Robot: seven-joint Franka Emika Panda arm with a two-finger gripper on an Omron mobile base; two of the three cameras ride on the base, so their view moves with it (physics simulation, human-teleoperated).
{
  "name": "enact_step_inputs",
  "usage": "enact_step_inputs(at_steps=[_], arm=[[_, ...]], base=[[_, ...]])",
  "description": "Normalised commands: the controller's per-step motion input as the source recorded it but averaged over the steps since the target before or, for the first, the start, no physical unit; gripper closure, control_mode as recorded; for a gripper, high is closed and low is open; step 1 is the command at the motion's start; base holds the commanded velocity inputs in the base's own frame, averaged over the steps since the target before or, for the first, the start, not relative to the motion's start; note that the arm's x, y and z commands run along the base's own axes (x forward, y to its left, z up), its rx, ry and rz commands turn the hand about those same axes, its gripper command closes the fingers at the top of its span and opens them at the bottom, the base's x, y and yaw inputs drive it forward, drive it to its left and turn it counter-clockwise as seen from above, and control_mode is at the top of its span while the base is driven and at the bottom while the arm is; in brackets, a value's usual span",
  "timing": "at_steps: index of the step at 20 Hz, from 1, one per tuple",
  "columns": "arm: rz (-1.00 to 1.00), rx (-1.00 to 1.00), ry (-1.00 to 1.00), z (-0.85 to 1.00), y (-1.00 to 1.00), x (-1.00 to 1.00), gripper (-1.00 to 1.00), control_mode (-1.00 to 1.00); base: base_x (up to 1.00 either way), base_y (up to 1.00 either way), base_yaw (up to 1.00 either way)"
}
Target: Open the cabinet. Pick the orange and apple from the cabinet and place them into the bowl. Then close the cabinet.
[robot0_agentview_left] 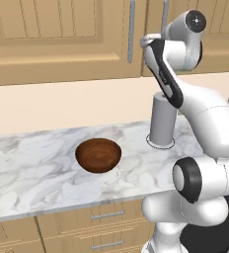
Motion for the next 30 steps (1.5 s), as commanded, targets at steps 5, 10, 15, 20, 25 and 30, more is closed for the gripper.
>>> enact_step_inputs(at_steps=[5, 10, 15, 20, 25, 30], arm=[[0.0, 0.0, 0.0, -0.04, 0.0, 0.12, 1.0, -1.0], [0.0, 0.0, -0.05, -0.01, 0.0, -0.28, 1.0, -1.0], [0.0, 0.0, -0.07, 0.0, -0.09, -0.68, 1.0, -1.0], [0.02, 0.0, -0.01, 0.0, -0.2, -0.76, 1.0, -1.0], [0.03, 0.0, 0.0, 0.0, -0.22, -0.83, 1.0, -1.0], [0.0, 0.0, 0.0, 0.0, -0.21, -0.88, 1.0, -1.0]], base=[[0.0, 0.0, 0.0], [0.0, 0.0, 0.0], [0.0, 0.0, 0.0], [0.0, 0.0, 0.0], [0.0, 0.0, 0.0], [0.0, 0.0, 0.0]])
